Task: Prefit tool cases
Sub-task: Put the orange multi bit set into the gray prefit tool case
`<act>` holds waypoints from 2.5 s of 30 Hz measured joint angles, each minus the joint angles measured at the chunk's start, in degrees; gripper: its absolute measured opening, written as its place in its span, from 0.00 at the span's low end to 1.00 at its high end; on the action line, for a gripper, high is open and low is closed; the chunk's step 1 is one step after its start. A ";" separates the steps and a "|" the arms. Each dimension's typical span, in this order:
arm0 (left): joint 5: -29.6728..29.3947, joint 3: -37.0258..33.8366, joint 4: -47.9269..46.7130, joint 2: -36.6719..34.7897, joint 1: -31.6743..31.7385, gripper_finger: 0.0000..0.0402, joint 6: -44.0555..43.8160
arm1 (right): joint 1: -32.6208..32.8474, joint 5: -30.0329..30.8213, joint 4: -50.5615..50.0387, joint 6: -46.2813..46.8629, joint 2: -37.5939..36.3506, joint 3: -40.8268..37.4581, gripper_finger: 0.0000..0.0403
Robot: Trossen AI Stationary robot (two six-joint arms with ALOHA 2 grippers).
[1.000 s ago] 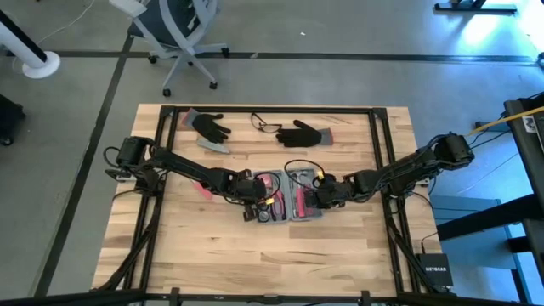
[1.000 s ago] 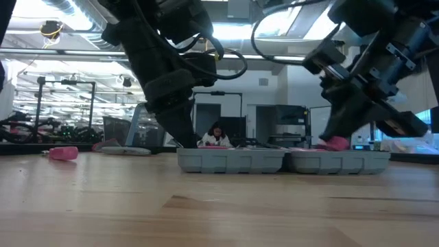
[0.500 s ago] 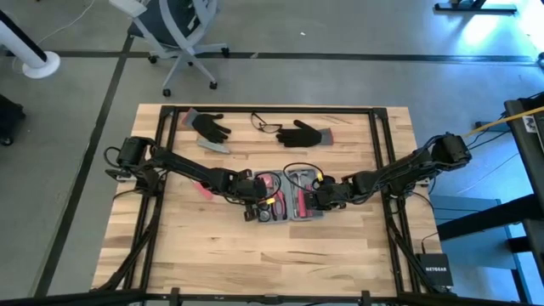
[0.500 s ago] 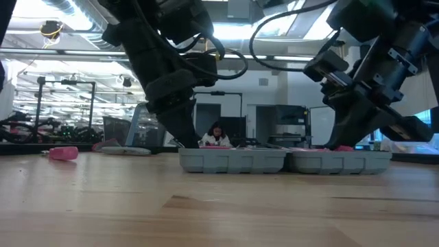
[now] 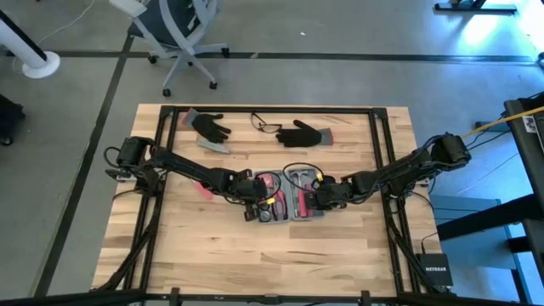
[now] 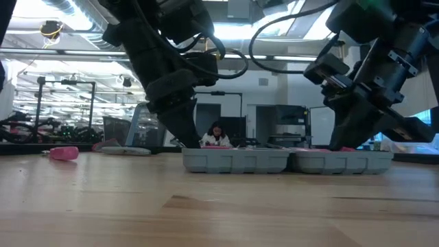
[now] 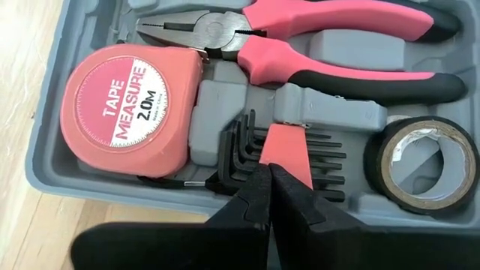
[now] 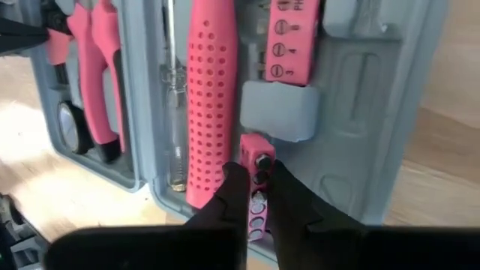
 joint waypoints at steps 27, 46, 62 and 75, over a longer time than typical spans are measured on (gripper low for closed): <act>-0.11 0.04 -0.42 -0.13 0.00 0.00 -0.07 | -0.02 5.26 -23.99 -9.45 -5.44 8.62 0.30; 0.02 0.02 -0.28 -0.13 -0.07 0.00 0.33 | 5.20 3.96 -19.63 -11.18 4.54 13.84 0.00; -0.04 0.02 -0.53 -0.13 -0.44 0.00 -0.07 | 4.65 7.75 -21.35 -11.15 7.13 13.92 0.00; 0.10 -0.07 -0.55 -0.07 -0.44 0.00 1.76 | 4.39 5.02 -18.86 -15.87 9.09 14.37 0.00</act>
